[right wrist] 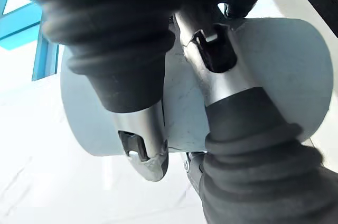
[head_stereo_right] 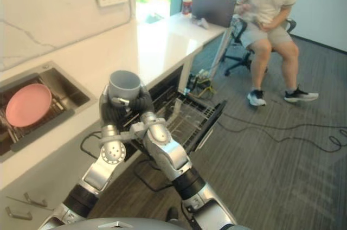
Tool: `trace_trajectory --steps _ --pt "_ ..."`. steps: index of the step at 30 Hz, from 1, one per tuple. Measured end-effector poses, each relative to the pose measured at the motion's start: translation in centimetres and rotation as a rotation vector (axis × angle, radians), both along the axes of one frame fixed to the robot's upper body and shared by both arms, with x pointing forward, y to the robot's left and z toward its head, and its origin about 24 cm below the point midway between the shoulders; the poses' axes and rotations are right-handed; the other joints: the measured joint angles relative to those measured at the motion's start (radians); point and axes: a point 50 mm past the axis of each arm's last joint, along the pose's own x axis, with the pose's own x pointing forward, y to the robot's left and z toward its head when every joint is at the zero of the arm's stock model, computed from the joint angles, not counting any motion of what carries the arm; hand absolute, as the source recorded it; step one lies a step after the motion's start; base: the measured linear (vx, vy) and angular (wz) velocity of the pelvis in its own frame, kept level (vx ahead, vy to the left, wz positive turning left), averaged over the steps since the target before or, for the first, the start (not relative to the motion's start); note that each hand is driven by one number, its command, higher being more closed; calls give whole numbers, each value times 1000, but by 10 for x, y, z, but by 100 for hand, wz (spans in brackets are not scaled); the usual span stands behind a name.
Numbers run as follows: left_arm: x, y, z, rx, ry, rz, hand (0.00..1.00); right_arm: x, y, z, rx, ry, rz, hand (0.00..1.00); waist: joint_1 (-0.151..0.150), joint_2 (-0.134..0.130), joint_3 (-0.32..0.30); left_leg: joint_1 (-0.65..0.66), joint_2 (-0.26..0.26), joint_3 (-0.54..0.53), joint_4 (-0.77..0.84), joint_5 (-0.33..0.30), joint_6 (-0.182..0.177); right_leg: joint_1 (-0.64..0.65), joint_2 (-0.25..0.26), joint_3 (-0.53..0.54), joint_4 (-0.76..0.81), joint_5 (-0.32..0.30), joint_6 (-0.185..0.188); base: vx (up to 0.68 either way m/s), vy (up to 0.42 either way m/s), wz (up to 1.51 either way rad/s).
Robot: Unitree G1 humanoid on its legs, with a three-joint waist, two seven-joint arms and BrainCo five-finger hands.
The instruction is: Walk over to the sink, pick up the cup, carry it to the dishwasher, place the cup inside the dishwasher, then close the dishwasher door
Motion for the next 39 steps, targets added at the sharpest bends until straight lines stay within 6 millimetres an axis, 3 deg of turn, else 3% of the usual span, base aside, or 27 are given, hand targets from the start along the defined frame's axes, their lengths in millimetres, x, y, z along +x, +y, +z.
trace_trajectory --steps 15,16,22,25,31,35,37,38,39 --pt "0 5 0 33 -21 -18 100 5 1 11 -23 -42 -31 100 17 -11 2 -8 -4 -24 -21 24 -6 0 -5 -26 0 1 1 -5 3 4" --pt "-1 5 0 33 -25 -22 0 5 1 12 -12 -48 -35 100 21 -12 2 -8 -4 -25 -24 26 -7 0 -5 -27 0 1 1 -6 4 7" --pt "-13 -2 -6 57 -46 -110 0 10 -11 33 197 -121 -89 100 20 -12 2 -7 -5 -31 -33 31 -8 -1 -6 -29 0 -1 2 0 2 1" --pt "-14 -2 2 46 -85 -116 0 11 -13 36 283 -119 -54 100 18 -12 3 -7 -5 -29 -33 31 -8 -4 -5 -27 0 -1 2 0 0 0" --pt "-14 2 6 61 -110 -131 0 12 -19 40 377 -119 -32 100 15 -12 3 1 -5 -19 -34 31 -8 -2 -4 -18 0 5 -3 7 13 -4" --pt "-10 -1 4 61 -62 -206 0 16 -33 44 411 -146 -80 100 13 -12 3 12 -6 -6 -33 29 -8 1 -3 3 0 9 1 -2 20 -10" --pt "-10 -9 -15 64 71 -329 0 16 -47 59 493 -221 -119 100 12 -11 4 15 -7 -2 -33 27 -9 1 -3 9 0 6 6 -16 15 -8" --pt "-14 -16 -34 76 183 -410 0 12 -54 77 556 -307 -126 100 6 -10 5 17 -7 5 -33 25 -9 0 -2 17 0 6 7 -11 17 -21" --pt "-30 -25 -72 66 403 -517 0 1 -66 112 667 -483 -131 100 -8 -9 12 25 -6 17 -33 21 -8 -1 0 28 0 7 7 -12 19 -21"
